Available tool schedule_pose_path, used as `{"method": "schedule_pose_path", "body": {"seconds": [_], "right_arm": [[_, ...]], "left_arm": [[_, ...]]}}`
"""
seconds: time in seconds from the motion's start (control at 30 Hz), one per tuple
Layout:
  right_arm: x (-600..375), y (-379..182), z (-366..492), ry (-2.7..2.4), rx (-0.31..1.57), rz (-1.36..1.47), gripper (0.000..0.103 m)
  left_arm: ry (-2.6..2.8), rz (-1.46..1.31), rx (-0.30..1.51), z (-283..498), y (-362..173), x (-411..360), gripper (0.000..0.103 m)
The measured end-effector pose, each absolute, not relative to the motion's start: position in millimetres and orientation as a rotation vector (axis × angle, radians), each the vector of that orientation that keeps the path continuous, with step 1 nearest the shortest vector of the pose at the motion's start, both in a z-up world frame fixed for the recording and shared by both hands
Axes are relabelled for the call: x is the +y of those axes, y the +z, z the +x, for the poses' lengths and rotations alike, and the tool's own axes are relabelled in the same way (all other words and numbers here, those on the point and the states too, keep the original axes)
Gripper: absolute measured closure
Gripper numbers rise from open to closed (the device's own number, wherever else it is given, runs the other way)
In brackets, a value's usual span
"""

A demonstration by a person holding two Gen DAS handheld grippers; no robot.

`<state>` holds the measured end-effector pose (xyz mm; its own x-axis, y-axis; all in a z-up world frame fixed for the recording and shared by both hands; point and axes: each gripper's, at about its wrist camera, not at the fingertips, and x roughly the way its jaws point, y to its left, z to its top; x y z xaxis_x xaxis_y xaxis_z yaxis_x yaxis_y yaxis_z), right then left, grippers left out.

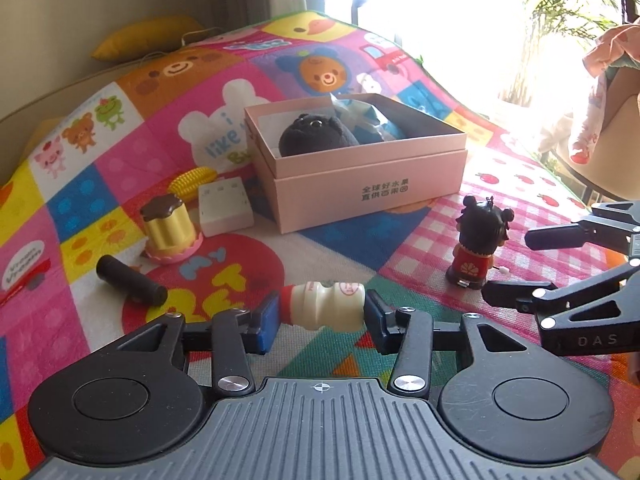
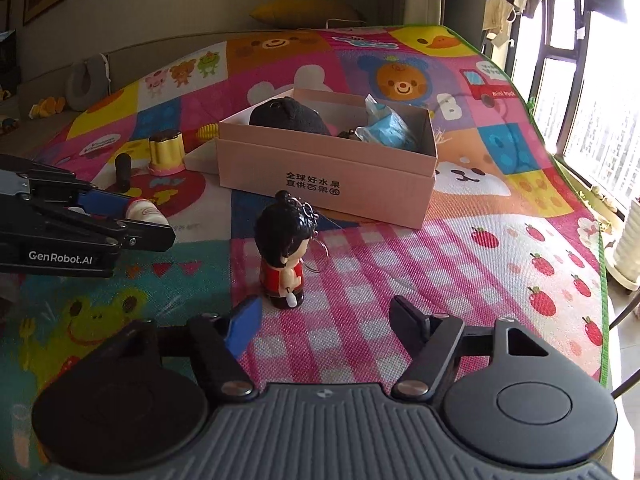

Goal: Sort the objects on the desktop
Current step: 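Drop the yogurt bottle into the pink box with the left gripper while the right gripper drops the doll in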

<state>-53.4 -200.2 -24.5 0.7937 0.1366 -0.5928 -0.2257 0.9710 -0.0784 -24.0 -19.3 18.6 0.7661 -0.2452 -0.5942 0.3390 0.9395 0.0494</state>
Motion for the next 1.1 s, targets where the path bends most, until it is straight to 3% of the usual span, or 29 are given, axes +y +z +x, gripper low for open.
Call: {"method": "schedule_pose_path", "body": {"seconds": [0.33, 0.63, 1.1], "right_arm": [[-166.9, -9.6, -33.5, 0.225, 0.613, -0.230, 0.074], [-183.7, 31.8, -65.1, 0.257, 0.618, -0.190, 0.076], [-242.9, 176.3, -74.0, 0.247, 0.323, -0.037, 0.076]], "left_arm": [[-0.309, 0.135, 0.629, -42.6, 19.2, -8.4, 0.054], [-0.329, 0.128, 0.566, -58.9, 38.8, -14.5, 0.054], [-0.339, 0.313, 0.235, -27.5, 146.9, -54.2, 0.054]]}}
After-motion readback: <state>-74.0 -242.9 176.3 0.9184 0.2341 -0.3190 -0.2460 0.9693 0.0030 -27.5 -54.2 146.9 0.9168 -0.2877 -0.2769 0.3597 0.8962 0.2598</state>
